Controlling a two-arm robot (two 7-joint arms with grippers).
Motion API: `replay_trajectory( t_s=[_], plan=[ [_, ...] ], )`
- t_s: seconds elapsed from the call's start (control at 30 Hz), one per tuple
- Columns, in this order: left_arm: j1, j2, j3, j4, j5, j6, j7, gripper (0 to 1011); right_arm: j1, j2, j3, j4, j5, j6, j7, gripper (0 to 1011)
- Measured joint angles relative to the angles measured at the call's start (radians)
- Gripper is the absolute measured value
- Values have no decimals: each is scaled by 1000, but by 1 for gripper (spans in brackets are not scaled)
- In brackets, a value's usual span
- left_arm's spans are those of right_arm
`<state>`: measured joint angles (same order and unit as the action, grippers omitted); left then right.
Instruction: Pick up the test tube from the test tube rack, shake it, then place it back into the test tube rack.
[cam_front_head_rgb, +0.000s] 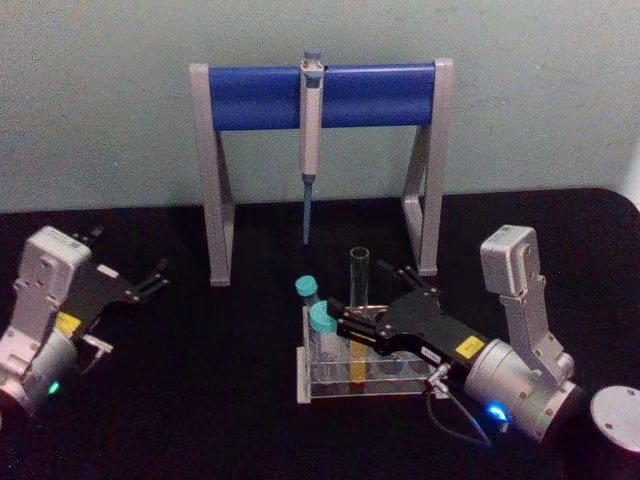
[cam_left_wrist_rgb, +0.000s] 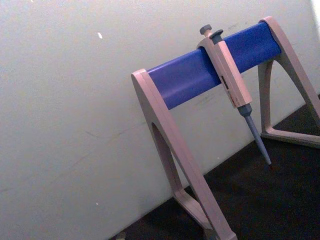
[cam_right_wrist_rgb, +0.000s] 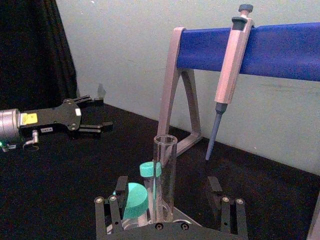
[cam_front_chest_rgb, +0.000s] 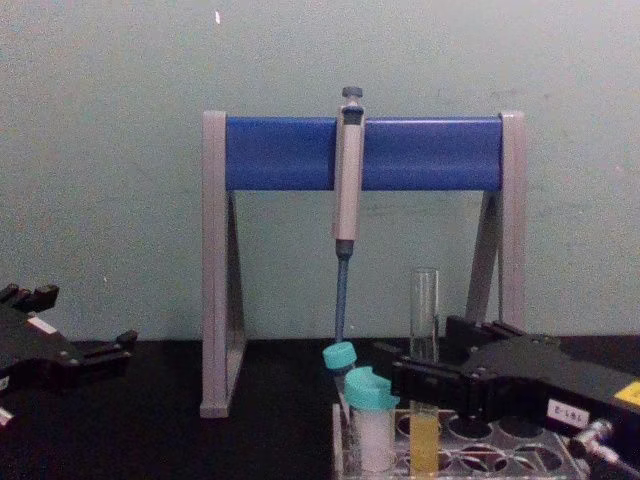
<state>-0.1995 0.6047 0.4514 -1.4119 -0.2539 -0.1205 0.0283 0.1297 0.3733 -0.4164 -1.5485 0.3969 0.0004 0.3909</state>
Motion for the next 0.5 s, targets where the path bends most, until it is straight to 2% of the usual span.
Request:
replay_trajectory(
  t_s=[0.5],
  plan=[
    [0,0,0,0,0,0,0,1001,4,-9,3,11,-2,2,10,1000]
  ],
)
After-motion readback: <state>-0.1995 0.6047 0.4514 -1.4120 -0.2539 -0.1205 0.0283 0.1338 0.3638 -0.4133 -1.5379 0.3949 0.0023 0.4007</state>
